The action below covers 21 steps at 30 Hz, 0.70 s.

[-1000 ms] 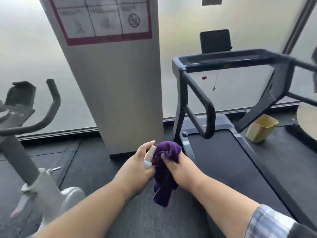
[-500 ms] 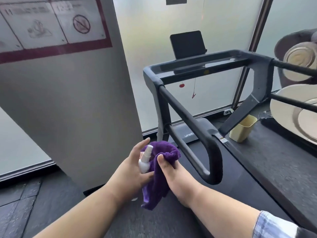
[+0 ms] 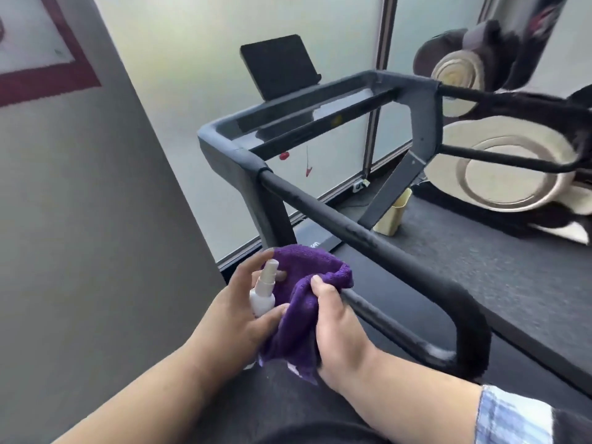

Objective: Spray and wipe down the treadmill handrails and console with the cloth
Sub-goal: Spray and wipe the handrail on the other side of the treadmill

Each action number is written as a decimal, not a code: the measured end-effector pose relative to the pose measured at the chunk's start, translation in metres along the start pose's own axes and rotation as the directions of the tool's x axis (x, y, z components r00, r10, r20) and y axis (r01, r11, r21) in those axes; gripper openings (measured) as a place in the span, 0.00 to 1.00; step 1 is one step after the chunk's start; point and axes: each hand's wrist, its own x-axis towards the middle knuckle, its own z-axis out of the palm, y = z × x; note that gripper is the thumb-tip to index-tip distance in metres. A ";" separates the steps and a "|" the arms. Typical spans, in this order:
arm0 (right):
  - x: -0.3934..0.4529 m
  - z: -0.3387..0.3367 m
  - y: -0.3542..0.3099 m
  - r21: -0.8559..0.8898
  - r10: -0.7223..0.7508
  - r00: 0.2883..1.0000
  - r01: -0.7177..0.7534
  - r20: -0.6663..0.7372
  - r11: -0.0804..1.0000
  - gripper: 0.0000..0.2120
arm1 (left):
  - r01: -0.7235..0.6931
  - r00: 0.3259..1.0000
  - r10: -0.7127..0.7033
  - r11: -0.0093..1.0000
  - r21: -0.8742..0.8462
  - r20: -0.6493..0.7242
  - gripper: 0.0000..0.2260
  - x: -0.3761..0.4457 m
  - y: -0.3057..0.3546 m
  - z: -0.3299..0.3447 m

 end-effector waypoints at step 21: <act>-0.079 -0.049 -0.115 -0.985 -0.887 0.446 -0.056 0.119 -0.160 0.32 | -0.218 0.940 0.271 0.945 -0.245 0.206 0.17 0.047 0.011 0.083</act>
